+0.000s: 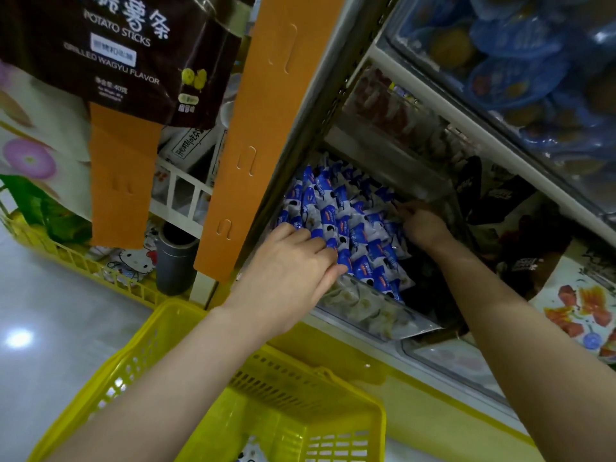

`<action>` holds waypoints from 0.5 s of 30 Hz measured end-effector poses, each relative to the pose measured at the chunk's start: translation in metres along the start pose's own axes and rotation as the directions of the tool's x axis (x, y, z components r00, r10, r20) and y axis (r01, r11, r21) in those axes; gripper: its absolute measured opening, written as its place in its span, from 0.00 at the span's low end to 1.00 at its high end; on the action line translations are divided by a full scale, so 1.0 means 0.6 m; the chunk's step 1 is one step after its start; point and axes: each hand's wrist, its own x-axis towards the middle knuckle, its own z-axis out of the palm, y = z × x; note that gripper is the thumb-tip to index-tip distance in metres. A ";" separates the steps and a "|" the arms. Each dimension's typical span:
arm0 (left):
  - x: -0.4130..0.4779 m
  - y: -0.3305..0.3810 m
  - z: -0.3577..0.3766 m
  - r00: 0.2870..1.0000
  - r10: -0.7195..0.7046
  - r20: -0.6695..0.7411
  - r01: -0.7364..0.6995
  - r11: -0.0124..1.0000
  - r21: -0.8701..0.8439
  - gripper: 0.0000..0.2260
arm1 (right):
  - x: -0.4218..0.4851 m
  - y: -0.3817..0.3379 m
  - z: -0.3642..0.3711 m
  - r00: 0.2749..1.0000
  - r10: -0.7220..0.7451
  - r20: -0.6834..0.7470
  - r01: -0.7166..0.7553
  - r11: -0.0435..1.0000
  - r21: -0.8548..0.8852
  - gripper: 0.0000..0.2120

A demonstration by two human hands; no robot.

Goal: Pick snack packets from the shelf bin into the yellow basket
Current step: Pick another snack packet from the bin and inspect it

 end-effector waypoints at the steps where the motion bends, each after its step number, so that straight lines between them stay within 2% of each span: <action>1: 0.000 0.000 0.000 1.000 -0.001 0.002 0.001 1.000 -0.011 0.21 | 0.004 0.002 -0.001 0.999 0.032 0.013 -0.032 0.999 -0.010 0.15; 5: -0.001 -0.002 0.001 1.000 -0.001 -0.022 0.000 0.999 -0.042 0.23 | 0.008 -0.004 0.003 0.987 0.119 0.111 -0.117 0.993 -0.023 0.16; 7: -0.001 -0.003 0.001 0.999 0.007 -0.032 -0.008 0.999 -0.039 0.23 | 0.008 -0.007 0.006 0.984 0.132 0.117 -0.136 0.990 0.030 0.16; 10: -0.003 -0.003 0.001 0.999 0.013 -0.043 -0.015 0.999 -0.046 0.22 | 0.006 -0.010 0.013 0.978 0.181 0.106 -0.190 0.979 0.078 0.08; 12: -0.003 -0.004 0.003 0.998 0.021 -0.057 -0.024 0.999 -0.045 0.21 | 0.010 -0.009 0.018 0.970 0.216 0.106 -0.225 0.971 0.082 0.13; 15: -0.003 -0.005 0.003 0.997 0.033 -0.069 -0.035 0.999 -0.035 0.20 | 0.007 -0.014 0.022 0.969 0.231 0.087 -0.239 0.964 0.112 0.09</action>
